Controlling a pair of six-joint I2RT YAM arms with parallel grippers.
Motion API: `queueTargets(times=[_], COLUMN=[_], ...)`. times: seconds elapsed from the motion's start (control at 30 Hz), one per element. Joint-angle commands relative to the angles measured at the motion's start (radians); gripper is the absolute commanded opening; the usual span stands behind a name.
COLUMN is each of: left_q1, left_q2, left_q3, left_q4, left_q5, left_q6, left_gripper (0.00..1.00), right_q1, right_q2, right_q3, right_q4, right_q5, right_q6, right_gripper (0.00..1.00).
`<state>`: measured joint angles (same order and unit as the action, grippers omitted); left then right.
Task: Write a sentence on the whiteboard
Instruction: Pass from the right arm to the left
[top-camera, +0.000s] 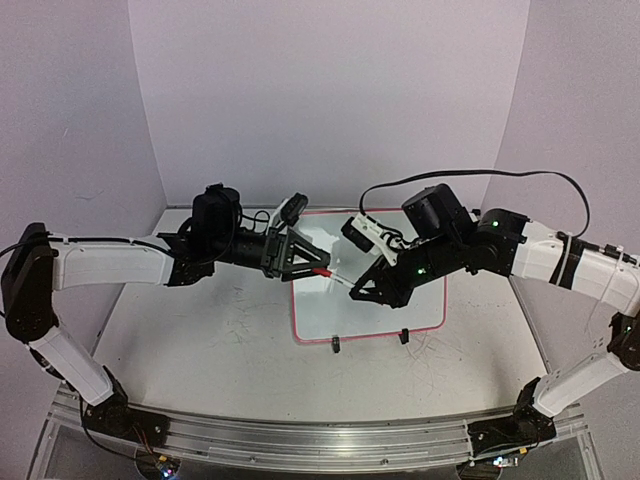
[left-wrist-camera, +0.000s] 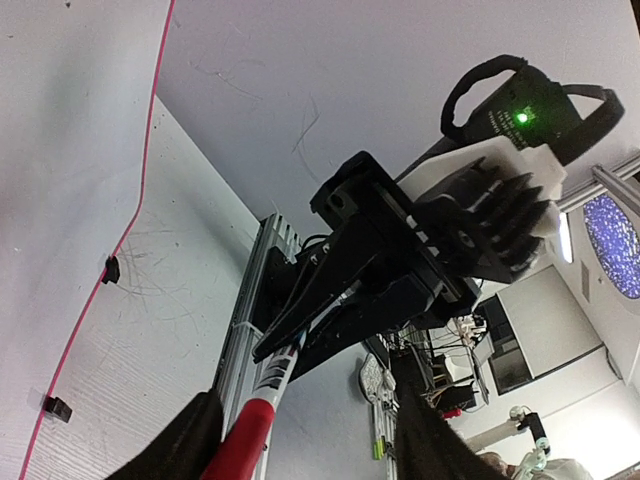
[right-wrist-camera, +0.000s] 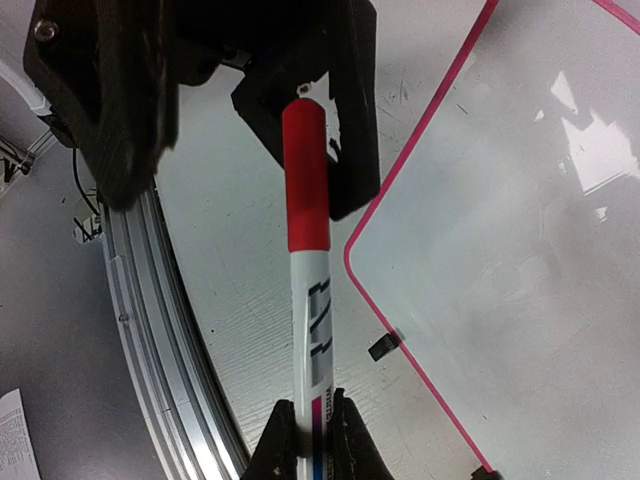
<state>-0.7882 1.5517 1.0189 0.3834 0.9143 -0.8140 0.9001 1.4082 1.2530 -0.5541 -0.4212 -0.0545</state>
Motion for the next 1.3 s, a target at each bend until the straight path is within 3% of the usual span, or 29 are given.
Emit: queueTargets(times=[0.0,0.27,0.47,0.7,0.83,0.9,1.03,1.27], left_q1=[-0.012,-0.016,-0.044,-0.048,-0.048,-0.048,-0.048,-0.049], left_q2=[0.022,0.026,0.040,0.010,0.009,0.002,-0.020,-0.002], left_q3=[0.061,0.078,0.200,0.212,0.200,0.190,0.174,0.202], left_q4=[-0.027,-0.129,-0.400,-0.410,-0.410,-0.410,-0.410,-0.409], left_q5=[-0.005,-0.037,-0.131,-0.133,-0.101,-0.092,-0.087,-0.071], left_q6=[-0.002,0.046,0.223,0.248,0.248,0.250,0.253,0.252], left_gripper=[0.54,0.36,0.25,0.04,0.27,0.33,0.34,0.19], right_q1=[0.006,0.007,0.006,0.006,0.006,0.006,0.006,0.006], right_q2=[0.000,-0.018,-0.020,-0.034,-0.070,-0.080,-0.102,-0.093], right_q3=[0.012,-0.010,-0.018,-0.048,-0.086,-0.093,-0.103,-0.091], right_q4=[0.010,0.032,0.045,0.074,0.110,0.114,0.117,0.118], right_q5=[-0.019,-0.008,0.000,0.015,0.013,0.025,0.036,0.015], right_q6=[-0.057,-0.087,-0.097,-0.078,-0.062,-0.055,-0.053,-0.054], right_gripper=[0.00,0.00,0.00,0.00,0.00,0.00,0.00,0.00])
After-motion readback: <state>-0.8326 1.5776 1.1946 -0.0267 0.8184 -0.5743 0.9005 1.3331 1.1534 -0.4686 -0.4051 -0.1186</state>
